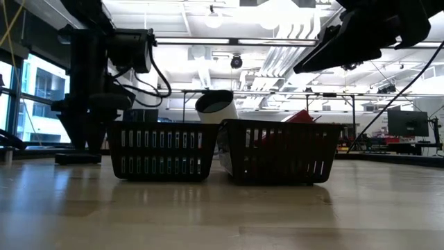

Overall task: Pick & Place Office items
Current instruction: Put the black digital clock into the left black bin

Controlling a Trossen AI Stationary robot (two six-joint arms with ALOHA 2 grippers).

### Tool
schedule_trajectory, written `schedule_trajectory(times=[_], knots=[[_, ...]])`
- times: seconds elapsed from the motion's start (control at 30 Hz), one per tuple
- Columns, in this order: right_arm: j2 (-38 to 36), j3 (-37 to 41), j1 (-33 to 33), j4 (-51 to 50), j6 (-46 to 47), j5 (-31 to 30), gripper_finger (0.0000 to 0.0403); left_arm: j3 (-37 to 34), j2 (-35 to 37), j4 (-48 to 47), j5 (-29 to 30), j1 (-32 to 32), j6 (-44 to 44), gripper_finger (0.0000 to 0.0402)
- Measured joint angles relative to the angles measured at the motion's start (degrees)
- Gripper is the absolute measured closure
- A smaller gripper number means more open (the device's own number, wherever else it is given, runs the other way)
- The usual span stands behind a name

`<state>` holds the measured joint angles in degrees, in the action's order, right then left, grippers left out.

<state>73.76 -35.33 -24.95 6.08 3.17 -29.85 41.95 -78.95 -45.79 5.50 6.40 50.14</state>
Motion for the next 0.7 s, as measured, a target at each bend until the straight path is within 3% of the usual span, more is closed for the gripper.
schedule_trajectory(times=[0.47,0.7], knots=[[0.00,0.02,-0.04,-0.12,-0.01,0.02,0.0209,-0.11,-2.18,-1.83,0.60,0.01,-0.54,0.0157],[-0.02,0.04,-0.07,-0.17,0.01,0.04,0.0209,0.15,-6.14,-1.85,-1.80,0.01,-0.43,0.0157]])
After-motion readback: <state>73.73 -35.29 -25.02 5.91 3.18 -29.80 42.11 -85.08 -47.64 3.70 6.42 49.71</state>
